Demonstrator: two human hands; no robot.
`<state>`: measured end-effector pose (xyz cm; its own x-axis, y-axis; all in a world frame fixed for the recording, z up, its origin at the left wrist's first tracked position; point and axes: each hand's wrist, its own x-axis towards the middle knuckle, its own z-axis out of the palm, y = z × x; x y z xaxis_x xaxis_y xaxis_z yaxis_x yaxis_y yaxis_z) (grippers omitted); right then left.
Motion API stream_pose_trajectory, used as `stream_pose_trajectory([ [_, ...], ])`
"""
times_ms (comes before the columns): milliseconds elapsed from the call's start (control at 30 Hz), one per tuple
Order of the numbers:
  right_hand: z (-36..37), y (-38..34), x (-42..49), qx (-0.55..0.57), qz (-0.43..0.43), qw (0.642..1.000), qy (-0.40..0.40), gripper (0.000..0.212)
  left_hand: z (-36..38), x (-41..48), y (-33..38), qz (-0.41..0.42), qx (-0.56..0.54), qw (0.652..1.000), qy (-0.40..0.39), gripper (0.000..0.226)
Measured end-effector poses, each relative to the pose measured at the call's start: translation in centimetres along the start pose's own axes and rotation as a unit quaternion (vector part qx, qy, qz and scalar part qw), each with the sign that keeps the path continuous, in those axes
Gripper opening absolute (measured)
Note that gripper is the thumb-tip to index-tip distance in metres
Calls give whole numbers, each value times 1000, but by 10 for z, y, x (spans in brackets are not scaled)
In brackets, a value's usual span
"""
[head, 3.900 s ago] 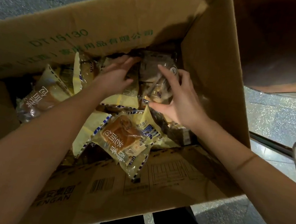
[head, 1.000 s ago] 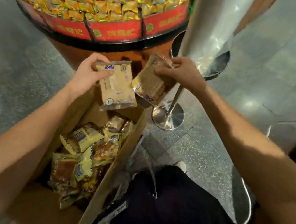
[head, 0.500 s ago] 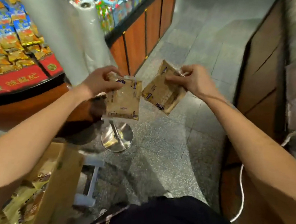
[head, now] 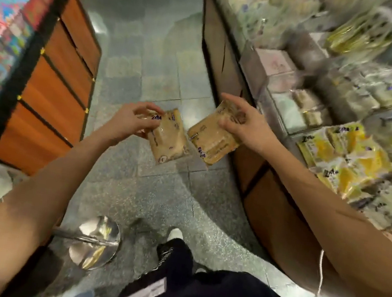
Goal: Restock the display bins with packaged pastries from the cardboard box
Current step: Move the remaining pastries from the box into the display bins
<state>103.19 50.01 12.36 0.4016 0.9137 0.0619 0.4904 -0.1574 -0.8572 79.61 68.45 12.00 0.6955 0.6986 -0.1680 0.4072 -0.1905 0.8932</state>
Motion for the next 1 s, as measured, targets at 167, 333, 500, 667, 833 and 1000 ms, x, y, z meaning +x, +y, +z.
stream_pose_trajectory([
  [167, -47, 40, 13, -16, 43, 997, 63, 52, 51, 87, 35, 20, 13, 993, -112, 23],
  [333, -78, 67, 46, -41, 102, 984, 140, 51, 77, 180, 59, 59, 24, 982, -176, 22],
  [500, -97, 87, 84, -52, 143, 973, 175, 48, 89, 265, 77, 64, 45, 972, -220, 24],
  [667, -117, 113, 110, -63, 208, 944, 248, 48, 107, 339, 89, 68, 30, 956, -284, 30],
  [833, -138, 144, 120, -65, 291, 902, 313, 42, 154, 389, 95, 85, 24, 940, -329, 29],
  [1000, -163, 195, 121, -65, 369, 847, 377, 44, 216, 436, 103, 74, 11, 929, -362, 28],
])
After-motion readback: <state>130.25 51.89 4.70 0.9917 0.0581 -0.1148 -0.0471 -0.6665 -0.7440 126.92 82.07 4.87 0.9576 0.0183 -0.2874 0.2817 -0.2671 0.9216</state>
